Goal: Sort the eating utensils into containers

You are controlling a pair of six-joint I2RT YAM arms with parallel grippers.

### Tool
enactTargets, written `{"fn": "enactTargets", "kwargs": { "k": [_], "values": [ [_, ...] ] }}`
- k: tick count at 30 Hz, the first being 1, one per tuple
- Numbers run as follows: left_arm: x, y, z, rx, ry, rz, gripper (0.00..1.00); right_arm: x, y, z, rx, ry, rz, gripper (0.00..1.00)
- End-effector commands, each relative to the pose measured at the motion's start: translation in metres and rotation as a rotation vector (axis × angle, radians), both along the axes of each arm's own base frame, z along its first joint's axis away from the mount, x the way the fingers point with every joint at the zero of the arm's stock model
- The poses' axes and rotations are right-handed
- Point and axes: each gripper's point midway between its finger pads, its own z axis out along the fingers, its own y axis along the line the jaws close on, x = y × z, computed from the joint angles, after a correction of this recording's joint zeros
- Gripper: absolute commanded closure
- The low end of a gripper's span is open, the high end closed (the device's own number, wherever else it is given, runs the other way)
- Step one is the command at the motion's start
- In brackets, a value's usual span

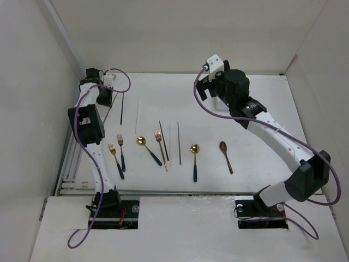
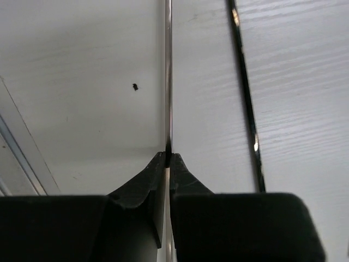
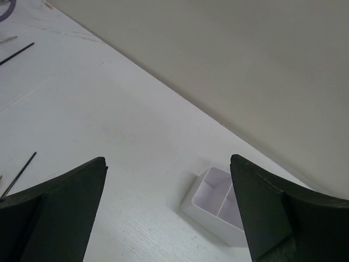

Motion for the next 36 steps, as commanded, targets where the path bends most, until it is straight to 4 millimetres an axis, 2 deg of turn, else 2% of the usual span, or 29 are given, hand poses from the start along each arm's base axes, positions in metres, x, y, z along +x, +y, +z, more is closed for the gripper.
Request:
{"fn": "enactTargets", "kwargs": {
  "k": [1,3,4,6,7,8,9,10,11,13,14,15,17,18,19,20,22,24,25,26,28,29,30,32,36],
  "values": [
    [0.017,-0.018,0.112,-0.068,-0.216,-0.016,1.0,-0.007,0.024,0.024,0.055,-0.037,0.09,0.0],
    [0.019,-0.026,0.152,-0.1,-0.308,-0.024,1.0,-0.012,0.034,0.034,0.085,-0.044,0.132,0.0],
    [0.013,-0.031,0.182,-0.11,-0.368,-0.033,1.0,-0.011,0.038,0.029,0.092,-0.028,0.145,0.0],
    [0.005,-0.041,0.205,-0.141,-0.414,-0.068,1.0,-0.016,0.051,0.03,0.138,-0.002,0.2,0.0],
    [0.001,-0.054,0.213,-0.149,-0.425,-0.093,1.0,-0.017,0.056,0.03,0.158,0.012,0.223,0.0],
    [-0.007,-0.069,0.234,-0.162,-0.458,-0.116,1.0,-0.017,0.063,0.029,0.185,0.035,0.246,0.0],
    [-0.011,-0.075,0.249,-0.185,-0.491,-0.133,1.0,-0.021,0.068,0.029,0.2,0.047,0.275,0.0],
    [-0.017,-0.088,0.258,-0.218,-0.5,-0.152,1.0,-0.025,0.08,0.027,0.212,0.067,0.326,0.0],
    [-0.026,-0.104,0.287,-0.267,-0.55,-0.156,1.0,-0.026,0.086,0.03,0.235,0.069,0.347,0.0],
    [-0.036,-0.129,0.312,-0.352,-0.601,-0.204,1.0,-0.034,0.105,0.032,0.291,0.095,0.427,0.0],
    [-0.049,-0.14,0.337,-0.374,-0.654,-0.226,1.0,-0.04,0.113,0.037,0.313,0.094,0.457,0.0],
    [-0.053,-0.158,0.349,-0.423,-0.682,-0.244,1.0,-0.038,0.117,0.042,0.36,0.105,0.456,0.0],
    [-0.068,-0.18,0.371,-0.479,-0.733,-0.292,1.0,-0.047,0.13,0.068,0.442,0.061,0.494,0.0],
    [-0.086,-0.196,0.393,-0.505,-0.784,-0.337,1.0,-0.048,0.134,0.075,0.479,0.051,0.519,0.0],
    [-0.091,-0.206,0.398,-0.533,-0.812,-0.358,1.0,-0.055,0.138,0.103,0.565,-0.011,0.574,0.0],
    [-0.098,-0.213,0.406,-0.546,-0.835,-0.374,1.0,-0.069,0.15,0.111,0.587,-0.025,0.673,0.0],
    [-0.118,-0.229,0.425,-0.565,-0.879,-0.422,1.0,-0.075,0.162,0.114,0.637,-0.041,0.76,0.01],
    [-0.13,-0.239,0.433,-0.575,-0.894,-0.45,1.0,-0.083,0.172,0.126,0.668,-0.073,0.835,0.04],
    [-0.138,-0.245,0.439,-0.582,-0.905,-0.471,1.0,-0.082,0.177,0.126,0.676,-0.056,0.851,0.06],
    [-0.138,-0.245,0.439,-0.582,-0.905,-0.471,1.0,-0.077,0.185,0.116,0.692,-0.006,0.862,0.08],
    [-0.151,-0.255,0.448,-0.6,-0.915,-0.497,1.0,-0.079,0.19,0.121,0.699,0.004,0.905,0.11],
    [-0.152,-0.255,0.446,-0.601,-0.906,-0.495,1.0,-0.078,0.195,0.113,0.71,0.034,0.915,0.11],
    [-0.15,-0.255,0.442,-0.602,-0.896,-0.492,1.0,-0.084,0.194,0.119,0.71,0.014,0.953,0.13],
    [-0.156,-0.259,0.443,-0.607,-0.891,-0.501,1.0,-0.086,0.2,0.115,0.72,0.028,0.963,0.15],
    [-0.161,-0.271,0.433,-0.624,-0.854,-0.524,1.0,-0.077,0.205,0.109,0.741,0.056,0.943,0.18]
  ]
}}
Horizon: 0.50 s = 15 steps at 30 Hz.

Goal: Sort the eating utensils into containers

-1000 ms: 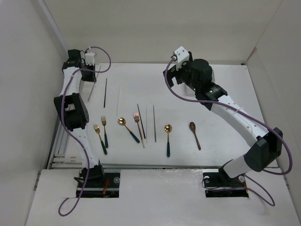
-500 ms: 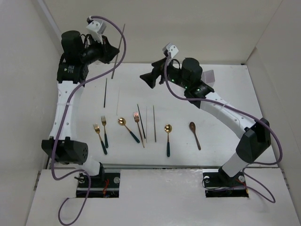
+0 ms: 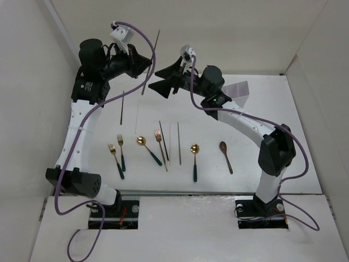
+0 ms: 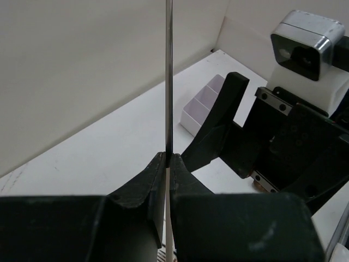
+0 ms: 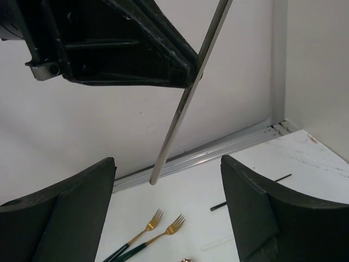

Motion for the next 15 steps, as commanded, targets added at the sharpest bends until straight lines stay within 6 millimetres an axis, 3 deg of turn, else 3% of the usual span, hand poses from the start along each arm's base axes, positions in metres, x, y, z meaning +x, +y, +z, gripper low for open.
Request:
{"fn": "enactTargets", "kwargs": {
  "k": [1,5,9,12,15],
  "values": [
    [-0.022,-0.009,0.02,-0.023,-0.053,-0.045,1.0,-0.018,0.002,0.044,0.098,-0.078,0.06,0.18],
    [-0.024,-0.012,0.007,-0.012,-0.027,-0.054,1.0,-0.015,0.005,0.043,0.107,-0.064,0.067,0.2],
    [-0.026,-0.015,0.007,-0.012,-0.027,-0.063,1.0,-0.007,0.009,0.033,0.102,-0.035,0.055,0.25],
    [-0.029,-0.019,0.005,-0.017,-0.011,-0.073,1.0,-0.001,0.01,0.029,0.104,-0.022,0.036,0.34],
    [-0.029,-0.019,0.005,-0.017,-0.011,-0.073,1.0,0.003,0.012,0.024,0.102,-0.013,0.027,0.49]
  ]
}}
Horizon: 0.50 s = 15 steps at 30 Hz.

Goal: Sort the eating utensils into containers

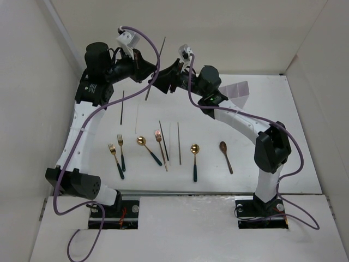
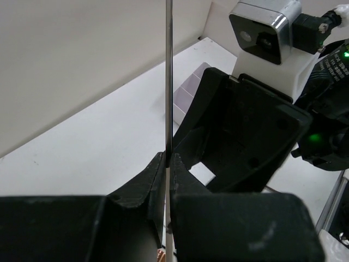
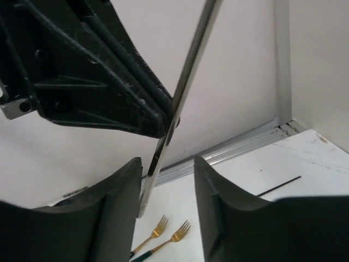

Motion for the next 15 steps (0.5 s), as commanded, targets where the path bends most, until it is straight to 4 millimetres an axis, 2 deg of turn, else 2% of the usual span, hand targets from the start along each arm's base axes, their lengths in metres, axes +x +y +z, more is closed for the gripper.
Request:
{"fn": "enactTargets", "kwargs": {
  "k": [1,2,3,5,8,10,11,12,13,14,15],
  "values": [
    [-0.019,-0.006,0.023,-0.024,-0.061,-0.037,1.0,-0.006,0.002,0.033,0.073,-0.07,0.004,0.53],
    [-0.019,-0.006,0.023,-0.024,-0.061,-0.037,1.0,-0.006,0.002,0.034,0.073,-0.07,0.004,0.63],
    [-0.023,-0.006,0.024,-0.024,-0.06,-0.037,1.0,-0.007,0.002,0.038,0.079,-0.077,0.004,0.67],
    [-0.021,-0.006,0.014,-0.019,-0.037,-0.037,1.0,-0.007,0.002,0.038,0.079,-0.077,0.004,0.77],
    [-0.025,-0.01,0.004,-0.028,0.004,-0.044,1.0,-0.006,-0.003,0.045,0.093,-0.103,0.005,1.0],
    [-0.023,-0.009,0.004,-0.027,0.004,-0.035,1.0,-0.002,-0.006,0.039,0.088,-0.099,-0.004,1.0],
    [-0.025,-0.008,0.002,-0.026,0.007,-0.035,0.91,-0.003,-0.007,0.035,0.085,-0.094,-0.004,1.0],
    [-0.024,-0.007,0.002,-0.025,0.006,-0.026,0.43,0.005,-0.012,0.028,0.079,-0.079,-0.029,1.0],
    [-0.022,-0.006,0.002,-0.024,0.006,-0.012,0.0,0.005,-0.02,0.036,0.084,-0.098,-0.052,1.0],
    [-0.017,-0.002,0.001,-0.02,0.005,0.023,0.0,0.017,-0.033,0.034,0.078,-0.108,-0.098,1.0],
    [-0.015,0.0,-0.001,-0.015,0.013,0.043,0.0,0.026,-0.044,0.021,0.058,-0.091,-0.133,1.0]
  ]
}}
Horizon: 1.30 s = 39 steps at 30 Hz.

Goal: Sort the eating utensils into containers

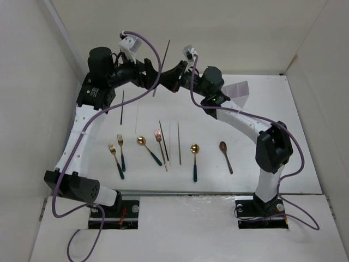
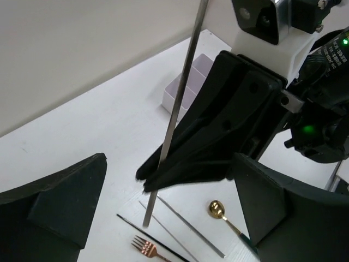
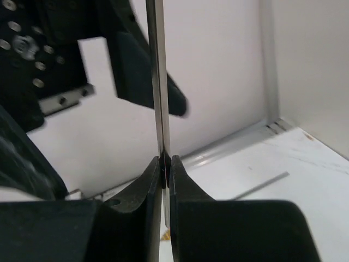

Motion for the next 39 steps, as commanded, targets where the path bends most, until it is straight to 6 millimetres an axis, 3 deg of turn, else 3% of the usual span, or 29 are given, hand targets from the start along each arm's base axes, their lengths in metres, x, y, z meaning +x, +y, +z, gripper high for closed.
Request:
{"fn": "enactTargets", "kwargs": {
  "k": [1,2,3,5,6,7,8,9,10,13,14,15,17,18,19,21,22,24,25,31,35,36,37,39],
  "values": [
    [-0.004,0.006,0.012,-0.002,-0.037,0.053,0.0,0.02,-0.053,0.03,0.05,-0.108,-0.15,1.0],
    [0.0,0.009,0.012,0.008,-0.046,0.076,0.0,0.031,-0.069,0.027,0.037,-0.121,-0.204,1.0],
    [0.005,0.018,0.01,0.025,-0.055,0.131,0.0,0.059,-0.104,0.008,0.01,-0.082,-0.314,1.0],
    [0.017,0.028,-0.008,0.058,-0.029,0.211,0.0,0.081,-0.154,0.006,-0.027,-0.087,-0.462,1.0],
    [0.028,0.041,-0.015,0.083,-0.03,0.3,0.0,0.108,-0.201,-0.014,-0.087,-0.014,-0.603,1.0],
    [0.029,0.049,-0.019,0.093,-0.024,0.342,0.0,0.119,-0.227,-0.021,-0.128,0.002,-0.681,1.0],
    [0.035,0.055,-0.037,0.143,-0.024,0.367,0.0,0.126,-0.254,-0.027,-0.203,-0.026,-0.77,1.0],
    [0.041,0.06,-0.043,0.165,-0.034,0.398,0.0,0.134,-0.278,-0.043,-0.269,0.004,-0.837,1.0],
    [0.044,0.072,-0.048,0.193,-0.043,0.457,0.0,0.142,-0.316,-0.053,-0.31,0.017,-0.951,1.0],
    [0.059,0.095,-0.084,0.27,-0.015,0.584,0.0,0.155,-0.373,-0.072,-0.421,0.006,-1.089,1.0],
    [0.062,0.1,-0.094,0.287,0.0,0.615,0.0,0.158,-0.383,-0.08,-0.43,0.021,-1.105,1.0],
    [0.069,0.11,-0.114,0.325,0.037,0.642,0.0,0.166,-0.391,-0.093,-0.453,0.034,-1.099,1.0],
    [0.078,0.122,-0.126,0.358,0.053,0.669,0.0,0.175,-0.406,-0.101,-0.461,0.048,-1.104,1.0],
    [0.086,0.128,-0.144,0.379,0.092,0.677,0.0,0.178,-0.403,-0.107,-0.465,0.053,-1.085,1.0],
    [0.089,0.139,-0.158,0.399,0.133,0.696,0.0,0.184,-0.408,-0.124,-0.481,0.083,-1.087,1.0],
    [0.096,0.148,-0.172,0.413,0.194,0.713,0.0,0.19,-0.407,-0.128,-0.483,0.086,-1.075,1.0],
    [0.103,0.154,-0.191,0.443,0.247,0.72,0.0,0.196,-0.41,-0.135,-0.49,0.098,-1.087,1.0],
    [0.108,0.16,-0.196,0.458,0.304,0.729,0.0,0.199,-0.415,-0.136,-0.492,0.106,-1.119,1.0],
    [0.114,0.167,-0.212,0.473,0.348,0.751,0.0,0.201,-0.415,-0.145,-0.5,0.119,-1.116,1.0],
    [0.126,0.198,-0.242,0.501,0.371,0.847,0.01,0.205,-0.411,-0.169,-0.506,0.166,-1.086,1.0],
    [0.127,0.211,-0.274,0.529,0.427,0.864,0.06,0.198,-0.41,-0.183,-0.51,0.206,-1.075,0.79],
    [0.132,0.218,-0.281,0.538,0.436,0.886,0.07,0.197,-0.41,-0.177,-0.504,0.195,-1.078,0.65],
    [0.132,0.224,-0.287,0.542,0.451,0.894,0.07,0.194,-0.408,-0.184,-0.513,0.211,-1.064,0.61],
    [0.136,0.23,-0.298,0.546,0.467,0.903,0.14,0.192,-0.408,-0.18,-0.514,0.211,-1.064,0.57]
  ]
}}
